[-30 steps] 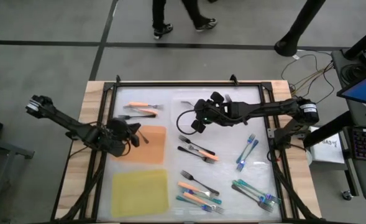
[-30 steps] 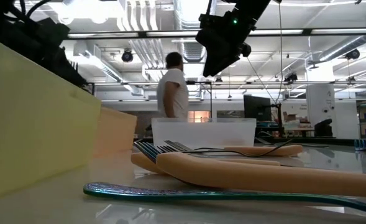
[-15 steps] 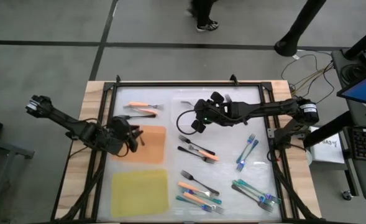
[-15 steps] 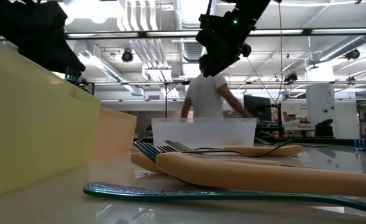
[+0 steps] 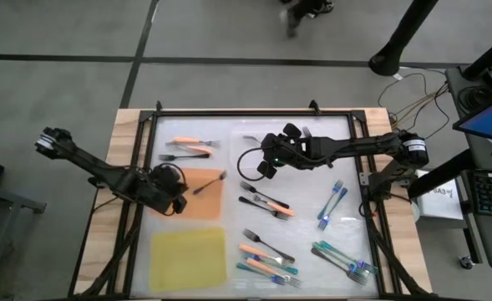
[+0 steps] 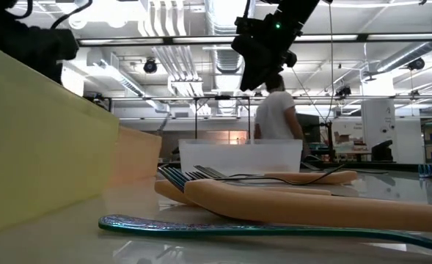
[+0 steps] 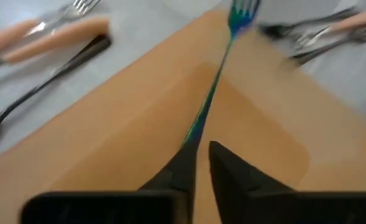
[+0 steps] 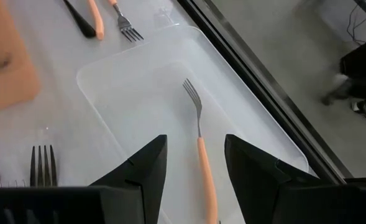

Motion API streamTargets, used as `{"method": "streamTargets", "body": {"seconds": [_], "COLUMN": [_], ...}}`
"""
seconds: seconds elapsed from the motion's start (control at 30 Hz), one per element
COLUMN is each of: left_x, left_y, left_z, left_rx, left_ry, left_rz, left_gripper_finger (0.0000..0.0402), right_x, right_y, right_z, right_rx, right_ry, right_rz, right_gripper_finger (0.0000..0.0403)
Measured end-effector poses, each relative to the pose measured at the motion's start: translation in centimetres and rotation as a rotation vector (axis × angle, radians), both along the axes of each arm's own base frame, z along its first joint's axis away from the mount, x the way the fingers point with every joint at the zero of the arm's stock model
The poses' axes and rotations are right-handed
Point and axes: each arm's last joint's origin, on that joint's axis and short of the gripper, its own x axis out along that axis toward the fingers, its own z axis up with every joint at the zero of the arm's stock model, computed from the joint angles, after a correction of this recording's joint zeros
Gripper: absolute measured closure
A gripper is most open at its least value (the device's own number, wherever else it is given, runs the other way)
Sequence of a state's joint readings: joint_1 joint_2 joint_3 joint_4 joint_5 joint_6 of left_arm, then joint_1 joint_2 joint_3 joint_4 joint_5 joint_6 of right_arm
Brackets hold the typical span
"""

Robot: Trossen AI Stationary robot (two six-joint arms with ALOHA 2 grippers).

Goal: Sort silverware by color (type)
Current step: Put the black fork into the yellow bin

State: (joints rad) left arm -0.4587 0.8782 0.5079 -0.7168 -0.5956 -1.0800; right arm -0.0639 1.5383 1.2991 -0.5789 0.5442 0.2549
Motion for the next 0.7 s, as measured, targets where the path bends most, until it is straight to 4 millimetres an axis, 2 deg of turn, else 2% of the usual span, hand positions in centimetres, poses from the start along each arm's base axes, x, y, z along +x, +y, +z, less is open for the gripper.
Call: {"method": "streamTargets", "body": {"seconds": [0.07,0.47,0.6,0.7], "left_x": [-0.2,-0.3,0.0,0.4], "left_y": [0.0,0.2,0.2,0.0], "left_z": [-0.3,-0.5,-0.3,0.0], "left_rx": [-0.013,-0.011,0.017,0.039], "left_ry": [0.03,0.041,-0.007,-0.045], "left_rz": [0.019,0.062,0.08,0.057], "left_gripper_finger": [0.0396,0.0375,0.0374,0.0374], "right_x": [0.0,-0.2,-0.9,-1.3], "right_y": [0.0,0.0,-0.5,-1.4], "right_z": [0.0,-0.1,-0.6,-1.1], "right_rx": [0.0,0.001,0.028,0.118], "right_ry": [0.0,0.025,0.09,0.135], "right_rz": [0.0,0.0,-0.033,-0.026], "right_gripper_finger": [0.025,0.025,0.025,0.025]}}
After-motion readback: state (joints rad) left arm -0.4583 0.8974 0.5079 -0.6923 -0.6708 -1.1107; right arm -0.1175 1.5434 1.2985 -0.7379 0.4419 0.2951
